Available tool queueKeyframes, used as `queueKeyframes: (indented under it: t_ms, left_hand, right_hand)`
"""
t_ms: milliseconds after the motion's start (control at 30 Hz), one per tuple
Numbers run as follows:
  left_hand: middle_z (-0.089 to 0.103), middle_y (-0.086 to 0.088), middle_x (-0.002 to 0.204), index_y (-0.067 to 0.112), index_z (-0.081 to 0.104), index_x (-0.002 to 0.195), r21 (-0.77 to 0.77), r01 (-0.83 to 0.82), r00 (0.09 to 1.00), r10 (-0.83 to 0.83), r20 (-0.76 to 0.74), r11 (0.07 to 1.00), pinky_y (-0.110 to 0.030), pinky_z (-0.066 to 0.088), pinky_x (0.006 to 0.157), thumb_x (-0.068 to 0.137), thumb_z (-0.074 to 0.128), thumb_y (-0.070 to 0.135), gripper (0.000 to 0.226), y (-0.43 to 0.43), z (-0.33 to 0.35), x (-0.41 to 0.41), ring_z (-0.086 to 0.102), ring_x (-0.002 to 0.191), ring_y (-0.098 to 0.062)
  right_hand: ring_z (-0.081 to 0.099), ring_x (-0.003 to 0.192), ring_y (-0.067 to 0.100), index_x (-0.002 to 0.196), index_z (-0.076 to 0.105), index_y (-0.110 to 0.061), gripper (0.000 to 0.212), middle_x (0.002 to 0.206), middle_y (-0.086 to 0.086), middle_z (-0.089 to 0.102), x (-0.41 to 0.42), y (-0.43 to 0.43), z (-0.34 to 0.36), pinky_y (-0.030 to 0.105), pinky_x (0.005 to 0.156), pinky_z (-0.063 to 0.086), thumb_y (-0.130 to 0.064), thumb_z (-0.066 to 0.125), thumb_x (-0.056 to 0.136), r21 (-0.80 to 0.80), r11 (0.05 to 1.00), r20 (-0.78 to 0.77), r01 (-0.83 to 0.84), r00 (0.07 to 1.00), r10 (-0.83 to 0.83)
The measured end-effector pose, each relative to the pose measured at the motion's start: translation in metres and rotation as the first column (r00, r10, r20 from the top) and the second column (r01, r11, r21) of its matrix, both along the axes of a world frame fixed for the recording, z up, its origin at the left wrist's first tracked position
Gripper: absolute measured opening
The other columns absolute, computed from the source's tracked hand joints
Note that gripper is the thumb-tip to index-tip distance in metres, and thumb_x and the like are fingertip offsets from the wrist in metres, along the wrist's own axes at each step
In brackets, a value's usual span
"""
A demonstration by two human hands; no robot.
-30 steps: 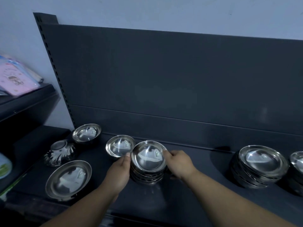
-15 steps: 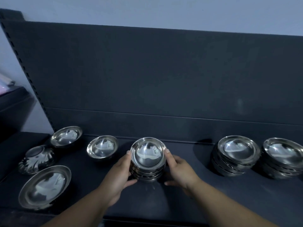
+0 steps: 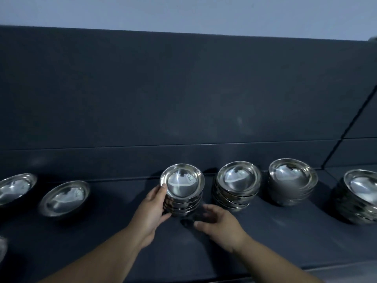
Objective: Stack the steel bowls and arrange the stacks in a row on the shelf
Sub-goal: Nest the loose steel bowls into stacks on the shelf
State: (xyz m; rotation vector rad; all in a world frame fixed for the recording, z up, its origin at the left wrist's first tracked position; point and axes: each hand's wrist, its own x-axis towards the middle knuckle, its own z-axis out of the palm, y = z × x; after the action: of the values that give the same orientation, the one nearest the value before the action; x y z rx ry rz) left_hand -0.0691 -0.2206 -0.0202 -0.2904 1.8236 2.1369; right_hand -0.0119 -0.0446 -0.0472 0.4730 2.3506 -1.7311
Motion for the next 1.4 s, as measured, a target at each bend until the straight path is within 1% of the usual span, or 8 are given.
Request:
queueKeyframes:
  t_ms: [133,233,333,500,700,933,1167,1400]
  left_hand:
    - [0.057,0.017,0.098,0.034,0.047,0.120,0.000,-0.032,0.999,0.032,0.004,1.000,-0.035,0.047,0.091,0.097,0.049,0.041,0.024,0.025,-0.001,-0.003,0.054,0.100,-0.015]
    - [0.059,0.015,0.099,0.033,0.049,0.116,-0.003,-0.064,0.998,0.064,0.009,0.998,-0.036,0.048,0.092,0.096,0.050,0.043,0.022,0.035,-0.001,-0.006,0.055,0.103,-0.015]
    - [0.063,0.010,0.107,0.032,0.058,0.104,-0.025,-0.071,0.997,0.071,-0.006,0.997,-0.032,0.048,0.089,0.096,0.048,0.046,0.019,0.037,-0.001,-0.007,0.059,0.101,-0.010]
    - [0.052,0.011,0.130,0.030,0.050,0.133,-0.184,-0.145,0.986,0.125,-0.113,0.972,-0.033,0.041,0.104,0.096,0.049,0.046,0.040,0.019,-0.008,0.006,0.048,0.119,-0.011]
    - [0.041,-0.001,0.149,0.019,0.042,0.144,-0.727,-0.177,0.960,-0.048,-0.277,0.663,-0.021,0.026,0.110,0.092,0.059,0.036,0.057,-0.044,-0.014,0.025,0.038,0.137,-0.015]
    - [0.038,-0.003,0.150,0.022,0.043,0.143,-0.852,-0.305,0.925,-0.079,-0.371,0.427,-0.026,0.025,0.115,0.087,0.064,0.037,0.062,-0.147,-0.006,0.042,0.033,0.139,-0.018]
    - [0.036,-0.005,0.152,0.021,0.045,0.142,-0.866,-0.408,0.908,0.032,-0.417,0.290,-0.029,0.024,0.115,0.085,0.065,0.037,0.063,-0.306,0.006,0.054,0.031,0.141,-0.020]
    - [0.032,-0.010,0.153,0.017,0.041,0.144,-0.844,-0.421,0.907,0.185,-0.380,0.333,-0.035,0.024,0.116,0.085,0.067,0.033,0.066,-0.371,-0.001,0.053,0.030,0.140,-0.027]
  right_hand:
    - [0.057,0.096,-0.002,0.142,0.044,-0.020,0.071,0.106,-0.011,0.059,-0.001,0.017,0.003,-0.003,0.067,0.041,-0.017,0.078,0.080,0.088,0.994,-0.026,-0.062,0.998,0.065]
    - [0.057,0.107,0.003,0.145,0.040,-0.025,0.077,0.115,-0.007,0.057,-0.003,0.024,0.000,0.002,0.080,0.041,-0.026,0.078,0.078,0.152,0.983,-0.017,-0.097,0.995,0.101]
    - [0.058,0.100,0.002,0.140,0.049,-0.020,0.069,0.111,-0.011,0.060,-0.005,0.025,-0.002,0.006,0.083,0.039,-0.032,0.077,0.078,0.276,0.947,-0.019,-0.166,0.984,0.179]
    - [0.060,0.109,0.004,0.130,0.059,-0.024,0.061,0.123,-0.009,0.066,-0.008,0.012,-0.007,0.011,0.092,0.042,-0.048,0.072,0.076,0.469,0.831,-0.034,-0.299,0.934,0.355]
    - [0.055,0.121,0.008,0.132,0.056,-0.030,0.058,0.131,-0.009,0.060,-0.015,-0.031,-0.001,0.013,0.098,0.038,-0.048,0.068,0.078,0.564,0.716,-0.039,-0.412,0.852,0.521]
    - [0.050,0.128,0.010,0.138,0.050,-0.029,0.063,0.139,-0.005,0.053,-0.033,-0.112,0.017,0.013,0.102,0.033,-0.046,0.069,0.080,0.593,0.649,-0.070,-0.477,0.772,0.632]
    - [0.047,0.129,0.012,0.139,0.047,-0.028,0.064,0.141,-0.004,0.049,-0.041,-0.261,0.026,0.015,0.102,0.033,-0.047,0.069,0.082,0.569,0.653,-0.062,-0.500,0.766,0.640]
    - [0.055,0.115,0.017,0.132,0.052,-0.024,0.054,0.131,0.001,0.049,-0.055,-0.296,0.023,0.021,0.096,0.039,-0.042,0.069,0.083,0.527,0.796,-0.153,-0.297,0.888,0.433]
